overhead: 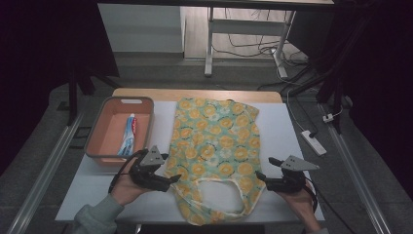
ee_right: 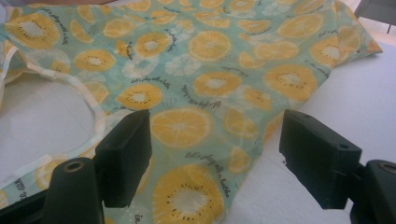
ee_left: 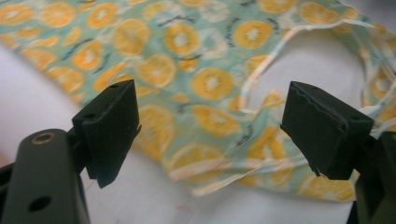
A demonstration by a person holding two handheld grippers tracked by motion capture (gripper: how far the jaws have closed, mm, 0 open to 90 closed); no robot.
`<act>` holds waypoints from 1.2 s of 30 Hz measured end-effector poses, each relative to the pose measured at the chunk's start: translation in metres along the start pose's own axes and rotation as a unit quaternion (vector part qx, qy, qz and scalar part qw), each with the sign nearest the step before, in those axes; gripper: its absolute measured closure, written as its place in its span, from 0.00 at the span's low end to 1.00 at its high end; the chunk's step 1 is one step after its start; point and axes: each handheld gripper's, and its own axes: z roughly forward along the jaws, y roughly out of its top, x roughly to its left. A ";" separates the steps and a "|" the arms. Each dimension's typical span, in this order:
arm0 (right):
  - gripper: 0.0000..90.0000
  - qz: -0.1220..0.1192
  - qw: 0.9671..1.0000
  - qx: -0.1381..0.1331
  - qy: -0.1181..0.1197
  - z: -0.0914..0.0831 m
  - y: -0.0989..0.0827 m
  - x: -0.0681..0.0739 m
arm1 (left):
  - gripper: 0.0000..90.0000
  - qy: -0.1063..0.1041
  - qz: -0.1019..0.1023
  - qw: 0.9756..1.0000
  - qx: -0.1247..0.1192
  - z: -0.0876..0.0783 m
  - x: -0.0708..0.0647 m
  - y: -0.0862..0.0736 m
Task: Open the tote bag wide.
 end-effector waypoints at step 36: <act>0.28 -0.007 1.000 0.013 0.002 0.005 -0.003 0.004 | 0.98 -0.087 0.079 0.985 0.126 0.075 -0.027 0.010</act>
